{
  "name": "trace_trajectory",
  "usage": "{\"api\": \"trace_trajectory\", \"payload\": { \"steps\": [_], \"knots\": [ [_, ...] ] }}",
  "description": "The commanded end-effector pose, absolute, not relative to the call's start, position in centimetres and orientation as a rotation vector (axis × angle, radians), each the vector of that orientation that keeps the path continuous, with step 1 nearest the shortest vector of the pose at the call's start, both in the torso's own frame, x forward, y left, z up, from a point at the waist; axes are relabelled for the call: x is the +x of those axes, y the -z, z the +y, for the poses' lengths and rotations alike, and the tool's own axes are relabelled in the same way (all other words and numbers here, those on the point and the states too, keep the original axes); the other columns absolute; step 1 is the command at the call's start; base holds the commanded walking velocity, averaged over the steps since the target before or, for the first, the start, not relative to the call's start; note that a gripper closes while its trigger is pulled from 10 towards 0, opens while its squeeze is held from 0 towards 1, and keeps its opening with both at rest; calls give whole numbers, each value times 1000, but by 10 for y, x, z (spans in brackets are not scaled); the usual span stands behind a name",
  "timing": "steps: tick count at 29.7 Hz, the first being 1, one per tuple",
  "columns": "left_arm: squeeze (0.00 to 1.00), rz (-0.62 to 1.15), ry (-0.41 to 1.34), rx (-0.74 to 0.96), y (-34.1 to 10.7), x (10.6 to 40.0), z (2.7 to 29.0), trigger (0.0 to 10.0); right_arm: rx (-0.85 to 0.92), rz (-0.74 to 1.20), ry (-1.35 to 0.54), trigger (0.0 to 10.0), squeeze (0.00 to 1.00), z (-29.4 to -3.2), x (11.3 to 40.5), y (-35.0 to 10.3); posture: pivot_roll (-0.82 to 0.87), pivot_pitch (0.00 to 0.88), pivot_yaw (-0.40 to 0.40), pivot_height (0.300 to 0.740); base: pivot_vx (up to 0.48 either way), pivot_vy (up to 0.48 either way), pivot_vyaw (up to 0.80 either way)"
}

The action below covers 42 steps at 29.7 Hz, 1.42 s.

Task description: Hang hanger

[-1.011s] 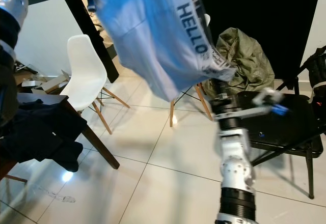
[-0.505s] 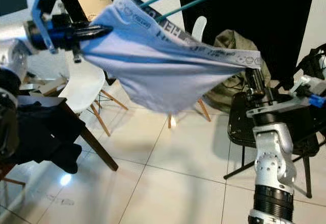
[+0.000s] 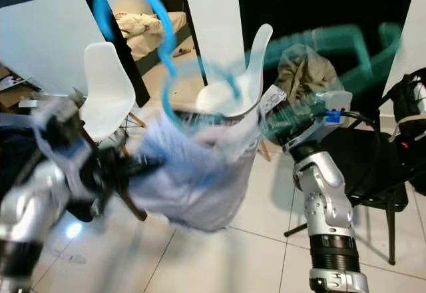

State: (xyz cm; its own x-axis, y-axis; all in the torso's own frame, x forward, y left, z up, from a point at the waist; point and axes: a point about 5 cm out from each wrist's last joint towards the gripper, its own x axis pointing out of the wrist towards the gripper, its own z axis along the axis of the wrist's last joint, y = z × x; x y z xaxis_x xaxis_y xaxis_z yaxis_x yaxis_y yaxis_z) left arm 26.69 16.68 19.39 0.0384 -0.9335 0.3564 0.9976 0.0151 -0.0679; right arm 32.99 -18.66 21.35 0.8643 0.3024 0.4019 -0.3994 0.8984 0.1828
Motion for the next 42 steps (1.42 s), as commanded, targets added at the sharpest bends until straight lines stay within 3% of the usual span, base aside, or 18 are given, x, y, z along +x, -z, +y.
{"api": "trace_trajectory", "payload": {
  "steps": [1,7,10,13,28,42],
  "knots": [
    [0,-241,1456,-300,-194,268,176,10000,253,-357,-394,0,0,-179,333,-211,4,44,104,740,0,0,0],
    [0,-180,1317,-295,-181,263,189,10000,227,-341,-381,0,0,-180,334,-207,4,49,102,740,0,0,0],
    [0,-136,1134,-270,-167,261,213,10000,195,-312,-362,0,0,-187,334,-200,8,55,92,740,0,0,0],
    [0,-127,1083,-266,-166,258,220,10000,186,-301,-357,0,0,-190,334,-198,8,55,91,740,0,0,0],
    [0,-99,1051,-257,-170,242,235,10000,145,-300,-369,0,0,-215,332,-199,21,62,78,740,0,0,0],
    [0,-59,1087,-258,-167,237,232,10000,148,-342,-352,0,0,-229,331,-210,20,63,83,740,0,0,0]
  ]
}}
